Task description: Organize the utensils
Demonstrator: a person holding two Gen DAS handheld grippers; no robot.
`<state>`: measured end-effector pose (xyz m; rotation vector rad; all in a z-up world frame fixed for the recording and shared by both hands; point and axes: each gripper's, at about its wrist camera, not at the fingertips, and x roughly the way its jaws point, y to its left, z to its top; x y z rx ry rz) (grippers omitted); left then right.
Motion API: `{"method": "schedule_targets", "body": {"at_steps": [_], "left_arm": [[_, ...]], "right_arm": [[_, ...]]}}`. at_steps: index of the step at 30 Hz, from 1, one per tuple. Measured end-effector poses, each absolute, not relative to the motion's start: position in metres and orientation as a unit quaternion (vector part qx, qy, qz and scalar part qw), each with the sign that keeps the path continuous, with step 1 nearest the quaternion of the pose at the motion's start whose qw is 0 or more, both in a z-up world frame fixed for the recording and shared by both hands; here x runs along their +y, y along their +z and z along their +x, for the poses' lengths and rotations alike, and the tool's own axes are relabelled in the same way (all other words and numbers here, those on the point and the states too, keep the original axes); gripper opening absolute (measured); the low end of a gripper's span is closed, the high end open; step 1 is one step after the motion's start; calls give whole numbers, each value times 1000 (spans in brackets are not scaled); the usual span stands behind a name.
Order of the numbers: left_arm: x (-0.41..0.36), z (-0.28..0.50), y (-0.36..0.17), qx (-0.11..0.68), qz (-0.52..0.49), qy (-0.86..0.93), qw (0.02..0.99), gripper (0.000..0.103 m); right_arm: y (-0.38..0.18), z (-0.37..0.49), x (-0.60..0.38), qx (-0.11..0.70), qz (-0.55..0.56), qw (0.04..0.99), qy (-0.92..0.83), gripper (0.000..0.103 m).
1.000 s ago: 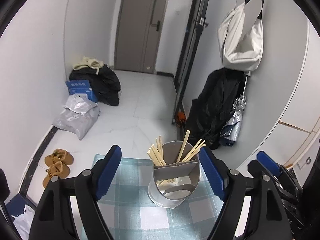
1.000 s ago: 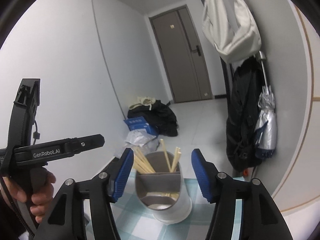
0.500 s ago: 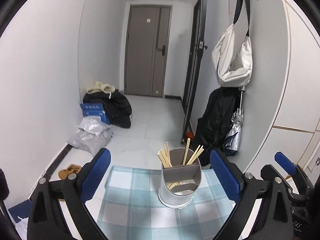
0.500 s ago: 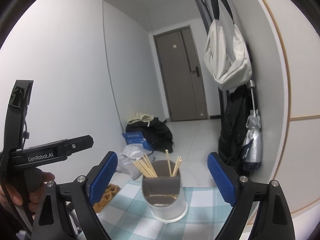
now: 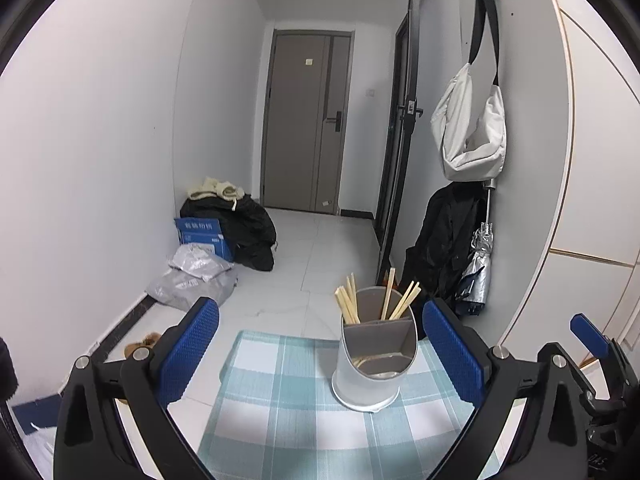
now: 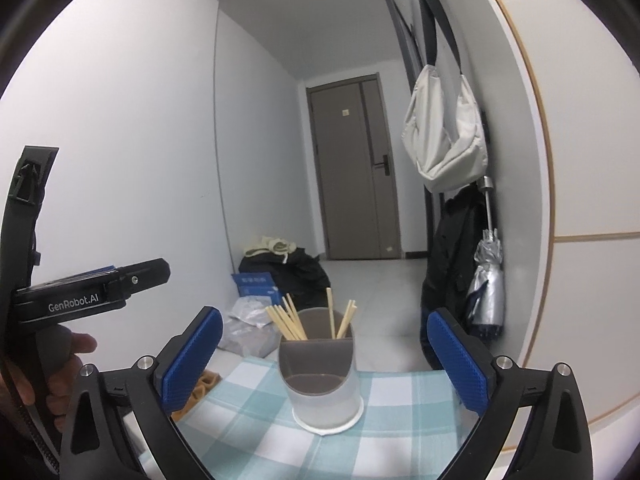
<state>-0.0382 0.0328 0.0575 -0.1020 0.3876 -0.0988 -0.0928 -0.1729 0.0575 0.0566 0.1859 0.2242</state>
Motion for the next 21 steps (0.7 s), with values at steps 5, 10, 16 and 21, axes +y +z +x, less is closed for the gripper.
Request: {"method": "schedule_targets", "body": {"at_steps": [5, 10, 16, 21], "left_arm": [[33, -38, 47, 193, -45, -41, 979, 99], [32, -35, 34, 199, -46, -39, 978, 99], [31, -30, 18, 210, -39, -35, 976, 99], [30, -27, 5, 217, -33, -28, 975, 99]], "right_arm": [[50, -93, -176, 99, 32, 989, 104, 103], [40, -90, -180, 109, 36, 989, 98, 103], [23, -85, -182, 129, 35, 986, 96, 103], [9, -80, -183, 143, 31, 985, 95, 103]]}}
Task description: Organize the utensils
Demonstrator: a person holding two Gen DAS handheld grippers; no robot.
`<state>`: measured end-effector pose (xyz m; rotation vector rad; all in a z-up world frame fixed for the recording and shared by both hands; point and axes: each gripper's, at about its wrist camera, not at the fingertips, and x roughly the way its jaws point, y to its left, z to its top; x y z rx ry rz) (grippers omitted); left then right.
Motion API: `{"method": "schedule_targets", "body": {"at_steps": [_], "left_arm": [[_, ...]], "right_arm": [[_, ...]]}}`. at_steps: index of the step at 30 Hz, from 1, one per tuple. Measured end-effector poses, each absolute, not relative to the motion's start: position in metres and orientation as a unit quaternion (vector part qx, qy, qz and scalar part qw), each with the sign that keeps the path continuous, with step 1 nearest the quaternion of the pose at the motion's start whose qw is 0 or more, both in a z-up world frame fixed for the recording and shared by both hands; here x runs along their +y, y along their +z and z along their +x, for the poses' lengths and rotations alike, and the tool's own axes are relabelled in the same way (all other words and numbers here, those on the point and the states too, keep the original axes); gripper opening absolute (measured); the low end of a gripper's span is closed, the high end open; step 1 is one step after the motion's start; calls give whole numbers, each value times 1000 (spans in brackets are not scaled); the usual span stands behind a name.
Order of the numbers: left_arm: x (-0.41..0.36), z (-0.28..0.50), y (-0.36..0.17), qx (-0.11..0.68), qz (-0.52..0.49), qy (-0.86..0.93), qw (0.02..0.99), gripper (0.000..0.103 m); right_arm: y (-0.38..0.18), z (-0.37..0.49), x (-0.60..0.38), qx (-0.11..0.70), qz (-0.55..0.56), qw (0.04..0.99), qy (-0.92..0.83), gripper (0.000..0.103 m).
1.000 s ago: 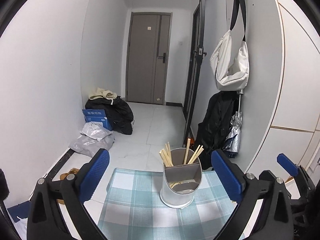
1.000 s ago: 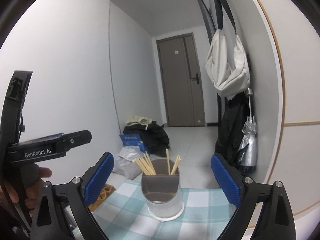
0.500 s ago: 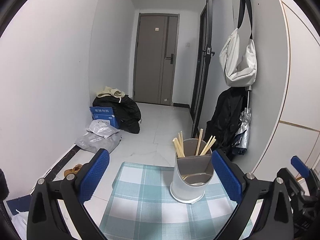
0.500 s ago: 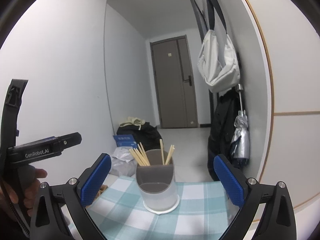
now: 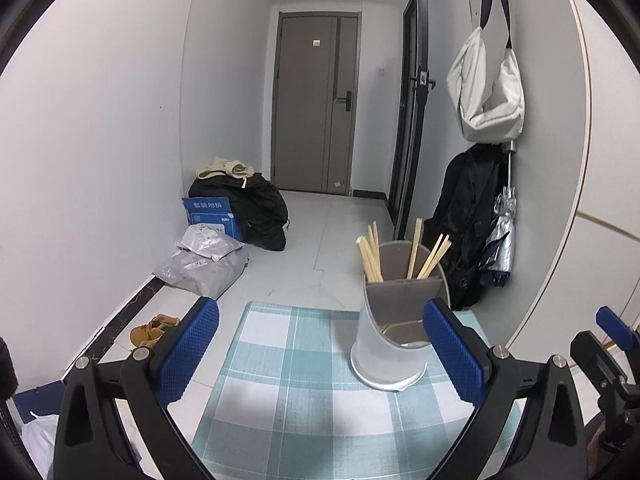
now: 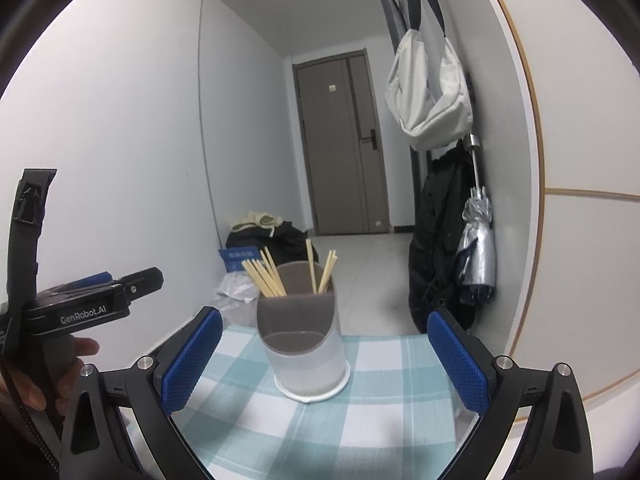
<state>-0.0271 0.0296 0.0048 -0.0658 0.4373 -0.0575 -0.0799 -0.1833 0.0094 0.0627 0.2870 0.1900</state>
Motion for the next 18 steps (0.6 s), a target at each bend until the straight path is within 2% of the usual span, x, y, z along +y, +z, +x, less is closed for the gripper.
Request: {"method": "schedule_targets", "body": {"at_steps": [18], "left_arm": [[26, -20, -27, 252, -24, -26, 967, 99]], "right_arm": [[-26, -71, -180, 178, 32, 979, 91, 103]]}}
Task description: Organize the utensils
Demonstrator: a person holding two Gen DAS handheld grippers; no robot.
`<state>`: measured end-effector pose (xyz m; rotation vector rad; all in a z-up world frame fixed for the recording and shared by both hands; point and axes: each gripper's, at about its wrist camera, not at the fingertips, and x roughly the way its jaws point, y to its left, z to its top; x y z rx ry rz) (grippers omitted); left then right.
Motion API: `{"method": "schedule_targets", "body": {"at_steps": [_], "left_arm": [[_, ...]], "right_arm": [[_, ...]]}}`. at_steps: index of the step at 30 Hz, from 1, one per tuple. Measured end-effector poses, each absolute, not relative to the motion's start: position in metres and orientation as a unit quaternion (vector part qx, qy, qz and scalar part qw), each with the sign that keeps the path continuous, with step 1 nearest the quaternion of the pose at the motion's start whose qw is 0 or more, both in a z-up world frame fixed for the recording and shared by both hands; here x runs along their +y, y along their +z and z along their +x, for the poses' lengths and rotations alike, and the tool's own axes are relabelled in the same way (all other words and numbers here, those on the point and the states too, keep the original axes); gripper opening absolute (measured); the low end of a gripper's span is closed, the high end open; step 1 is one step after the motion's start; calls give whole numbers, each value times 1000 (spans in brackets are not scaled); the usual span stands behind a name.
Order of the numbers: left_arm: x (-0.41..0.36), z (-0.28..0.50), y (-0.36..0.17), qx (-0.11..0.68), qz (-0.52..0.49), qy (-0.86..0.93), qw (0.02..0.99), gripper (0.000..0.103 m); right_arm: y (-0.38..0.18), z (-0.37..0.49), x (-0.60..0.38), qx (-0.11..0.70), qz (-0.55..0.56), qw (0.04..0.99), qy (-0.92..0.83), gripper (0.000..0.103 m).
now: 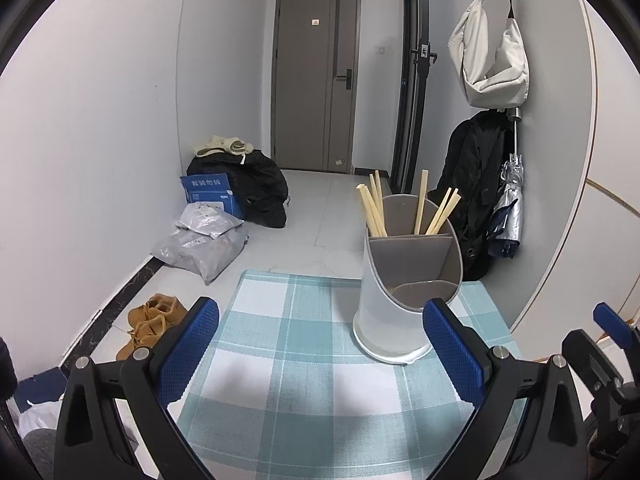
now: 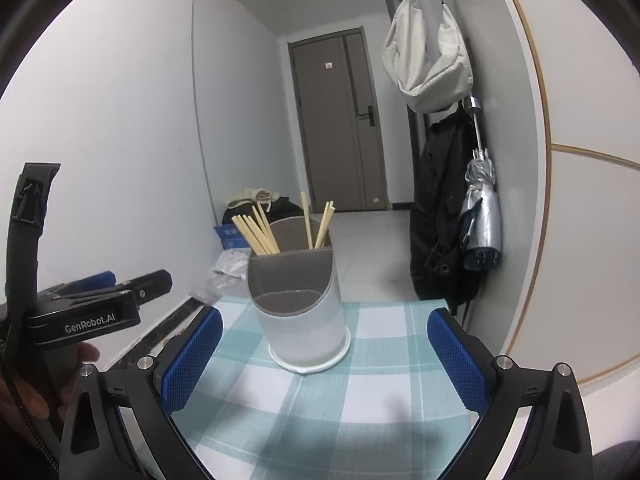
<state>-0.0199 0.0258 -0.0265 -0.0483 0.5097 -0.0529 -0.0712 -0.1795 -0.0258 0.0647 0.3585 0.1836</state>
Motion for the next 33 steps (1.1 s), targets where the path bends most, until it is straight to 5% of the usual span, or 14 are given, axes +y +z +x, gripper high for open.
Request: {"method": "schedule_targets", "body": {"at_steps": [33], "left_arm": [[25, -23, -30, 253, -16, -19, 967, 99]], "right_arm": [[-29, -71, -187, 190, 57, 976, 85, 103]]}}
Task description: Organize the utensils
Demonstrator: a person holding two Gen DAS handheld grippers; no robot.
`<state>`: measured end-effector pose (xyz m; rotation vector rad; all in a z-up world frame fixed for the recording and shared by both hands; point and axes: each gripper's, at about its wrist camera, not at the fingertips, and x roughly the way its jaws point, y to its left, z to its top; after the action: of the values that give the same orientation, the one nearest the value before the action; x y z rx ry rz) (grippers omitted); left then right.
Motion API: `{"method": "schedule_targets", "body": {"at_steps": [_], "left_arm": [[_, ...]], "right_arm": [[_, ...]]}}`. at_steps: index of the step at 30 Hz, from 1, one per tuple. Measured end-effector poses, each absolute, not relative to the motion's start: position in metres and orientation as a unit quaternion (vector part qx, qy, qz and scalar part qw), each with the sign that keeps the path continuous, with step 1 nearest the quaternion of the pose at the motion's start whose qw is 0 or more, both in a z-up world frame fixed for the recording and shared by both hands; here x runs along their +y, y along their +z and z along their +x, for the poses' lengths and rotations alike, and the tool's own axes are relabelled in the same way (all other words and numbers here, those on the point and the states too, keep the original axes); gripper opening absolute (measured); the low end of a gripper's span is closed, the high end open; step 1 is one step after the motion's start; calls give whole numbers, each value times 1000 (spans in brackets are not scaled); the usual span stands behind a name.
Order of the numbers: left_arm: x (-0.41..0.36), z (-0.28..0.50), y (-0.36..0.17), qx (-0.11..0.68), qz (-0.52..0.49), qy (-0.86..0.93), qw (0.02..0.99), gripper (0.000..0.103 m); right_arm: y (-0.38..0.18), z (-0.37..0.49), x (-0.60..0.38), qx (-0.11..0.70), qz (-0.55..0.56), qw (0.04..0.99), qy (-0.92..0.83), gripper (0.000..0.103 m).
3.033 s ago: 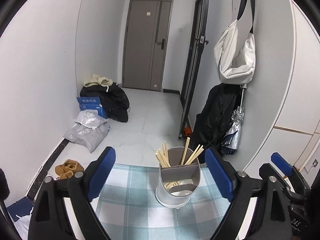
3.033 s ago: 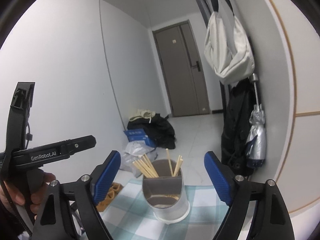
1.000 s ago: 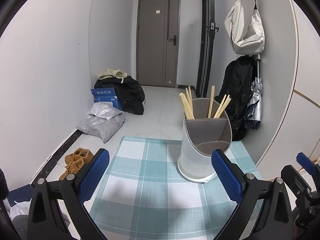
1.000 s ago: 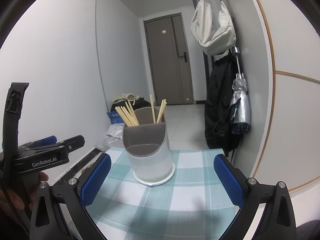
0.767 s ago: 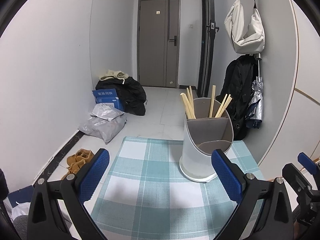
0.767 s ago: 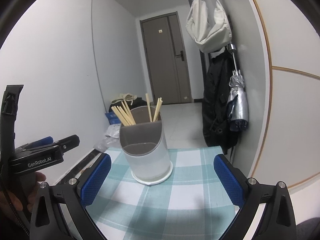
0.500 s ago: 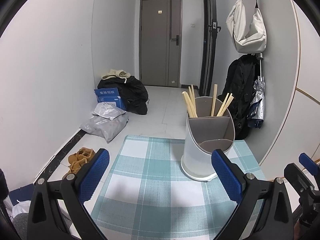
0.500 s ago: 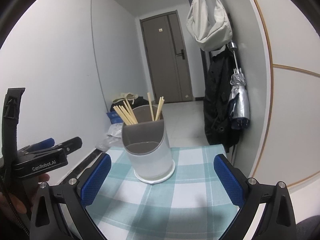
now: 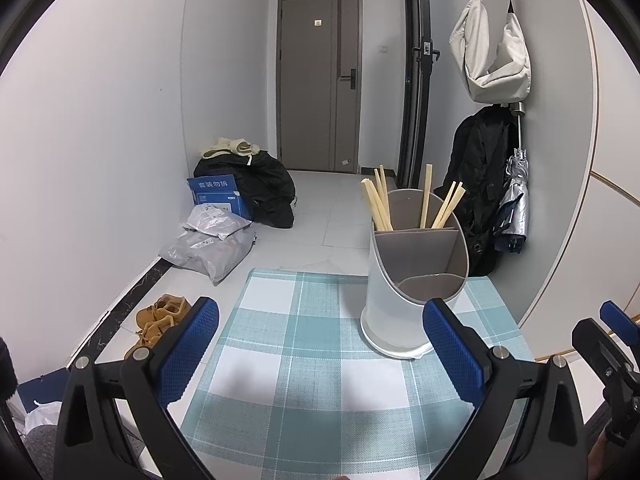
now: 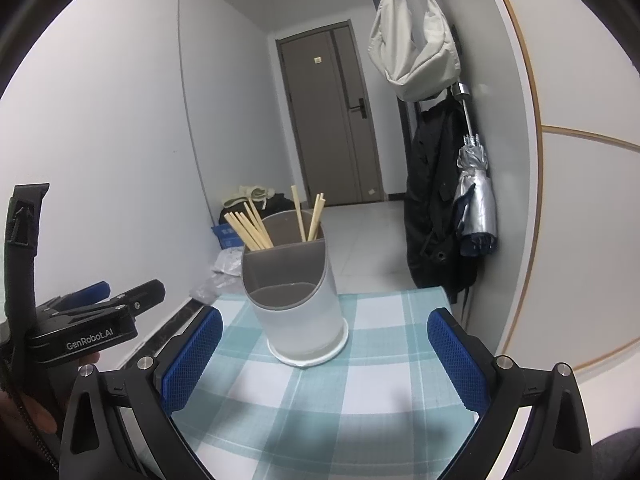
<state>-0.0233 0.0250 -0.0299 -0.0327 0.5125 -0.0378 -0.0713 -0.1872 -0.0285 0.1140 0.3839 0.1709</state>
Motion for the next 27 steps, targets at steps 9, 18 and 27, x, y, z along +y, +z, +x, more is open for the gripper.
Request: {"method": "schedule_targets", "body": {"at_steps": [9, 18, 27], "left_arm": [[25, -22, -32, 263, -19, -20, 964, 99], [26, -23, -32, 263, -17, -21, 965, 99], [26, -23, -31, 262, -18, -21, 965, 99]], "right_arm": [[-28, -71, -188, 190, 62, 976, 83, 103], [-28, -72, -188, 190, 62, 976, 83, 103], [-29, -72, -187, 193, 63, 976, 83, 103]]}}
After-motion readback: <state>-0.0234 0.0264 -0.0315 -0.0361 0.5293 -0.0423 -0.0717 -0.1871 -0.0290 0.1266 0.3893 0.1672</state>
